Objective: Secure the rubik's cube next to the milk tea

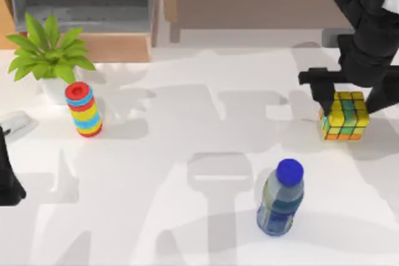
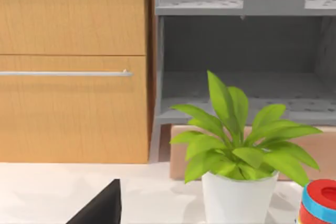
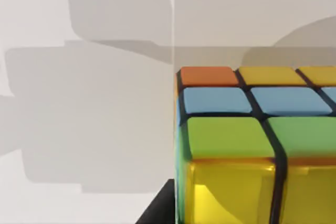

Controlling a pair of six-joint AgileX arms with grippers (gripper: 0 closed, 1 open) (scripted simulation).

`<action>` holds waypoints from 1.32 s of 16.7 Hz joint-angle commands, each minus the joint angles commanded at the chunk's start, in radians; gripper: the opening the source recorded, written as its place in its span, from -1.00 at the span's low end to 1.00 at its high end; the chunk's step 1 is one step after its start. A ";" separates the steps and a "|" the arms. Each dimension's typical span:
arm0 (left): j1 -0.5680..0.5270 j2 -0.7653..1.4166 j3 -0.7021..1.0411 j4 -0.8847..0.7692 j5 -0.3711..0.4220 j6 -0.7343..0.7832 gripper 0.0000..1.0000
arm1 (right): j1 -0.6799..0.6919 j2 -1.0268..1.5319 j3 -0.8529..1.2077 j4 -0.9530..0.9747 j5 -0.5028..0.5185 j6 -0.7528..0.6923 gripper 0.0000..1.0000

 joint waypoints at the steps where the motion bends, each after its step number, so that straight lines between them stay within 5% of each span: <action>1: 0.000 0.000 0.000 0.000 0.000 0.000 1.00 | 0.000 0.000 0.000 0.000 0.000 0.000 -1.00; 3: 0.000 0.000 0.000 0.000 0.000 0.000 1.00 | 0.000 0.000 0.000 0.000 0.000 0.000 -1.00; 16: 0.000 0.000 0.000 0.000 0.000 0.000 1.00 | 0.000 0.000 0.000 0.000 0.000 0.000 0.96; 22: 0.000 0.000 0.000 0.000 0.000 0.000 1.00 | 0.000 0.000 0.000 0.000 0.000 0.000 1.00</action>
